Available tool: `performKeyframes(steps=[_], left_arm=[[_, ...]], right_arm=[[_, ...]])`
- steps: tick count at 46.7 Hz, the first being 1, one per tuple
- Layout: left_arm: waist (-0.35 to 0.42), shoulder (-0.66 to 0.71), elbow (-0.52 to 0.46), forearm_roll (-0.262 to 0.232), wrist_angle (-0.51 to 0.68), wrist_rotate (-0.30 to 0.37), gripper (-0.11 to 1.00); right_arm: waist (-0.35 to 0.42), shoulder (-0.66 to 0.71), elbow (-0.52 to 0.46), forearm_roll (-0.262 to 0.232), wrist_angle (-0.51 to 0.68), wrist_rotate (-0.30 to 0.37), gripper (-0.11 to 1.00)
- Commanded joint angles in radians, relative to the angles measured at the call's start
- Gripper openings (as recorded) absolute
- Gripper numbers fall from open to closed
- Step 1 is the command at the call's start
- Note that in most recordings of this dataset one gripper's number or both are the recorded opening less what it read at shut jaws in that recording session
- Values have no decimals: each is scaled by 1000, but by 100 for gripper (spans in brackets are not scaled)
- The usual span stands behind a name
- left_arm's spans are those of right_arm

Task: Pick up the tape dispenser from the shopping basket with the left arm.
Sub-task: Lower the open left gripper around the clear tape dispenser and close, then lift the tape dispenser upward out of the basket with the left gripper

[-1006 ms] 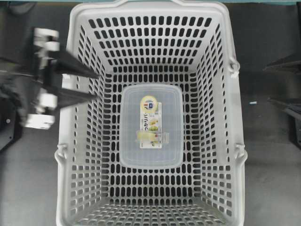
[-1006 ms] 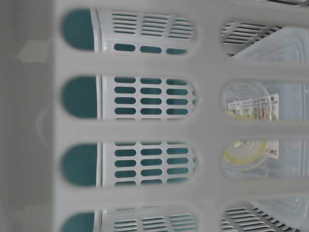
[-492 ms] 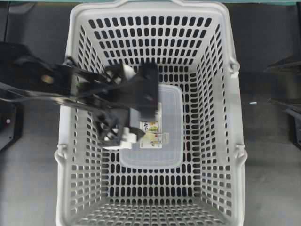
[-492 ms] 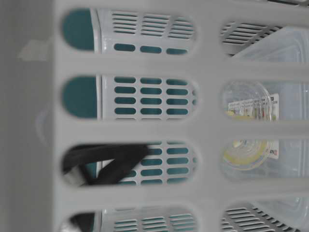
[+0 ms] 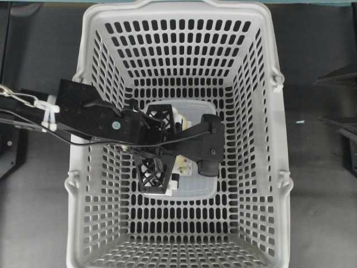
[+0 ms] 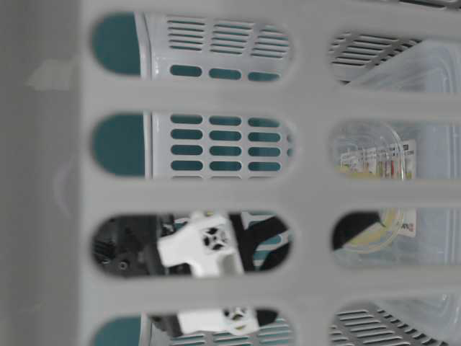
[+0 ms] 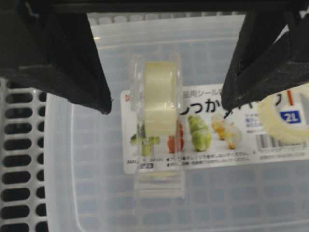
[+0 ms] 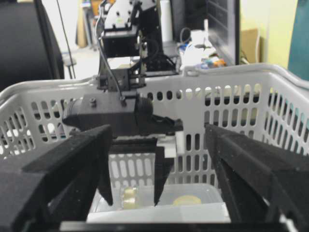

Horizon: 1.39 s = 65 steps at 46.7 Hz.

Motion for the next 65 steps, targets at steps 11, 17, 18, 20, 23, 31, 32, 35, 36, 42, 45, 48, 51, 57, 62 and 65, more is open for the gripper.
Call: performKeyframes(steps=[11,17,18,20,23,31,32,35,36,42,45,48,51,57,62,65], left_arm=[[-14,-28,-71,5,29,-5,44],[-14,-58,-150,5,137,-3,30],[-14,-63,-166,5,158,-3,30],[-14,-71,-199,5,207,-3,30],[-14,-83,-256,5,284,-3,30],[-15,-97,-456,5,476,-9,30],[-14,-95,-479,5,491,-9,30],[-14,-87,-554,5,543,-9,30],[-14,-83,-572,5,557,-9,30],[-14,-43,-649,5,632,3,30],[-14,-29,-666,5,657,5,30],[-14,-25,-669,5,666,5,30],[-15,-23,-669,5,667,5,30],[-14,-17,-669,5,667,2,30],[-14,-14,-669,5,667,2,30],[-14,-12,-669,5,670,2,30]], right_arm=[[0,6,-8,3,6,2,75],[0,6,-8,3,8,2,75],[0,6,-8,2,6,2,75],[0,6,-8,3,6,2,75],[-2,5,-8,3,6,2,75],[0,3,-6,3,6,2,75],[-2,3,-8,3,6,2,75],[0,3,-6,2,6,0,75],[0,3,-8,3,6,2,75],[0,3,-6,3,6,0,75],[0,3,-6,3,6,0,75],[-2,3,-6,3,6,0,75],[0,3,-6,3,6,0,75],[0,3,-6,3,8,0,75],[0,3,-6,3,8,0,75],[0,3,-6,3,8,0,75]])
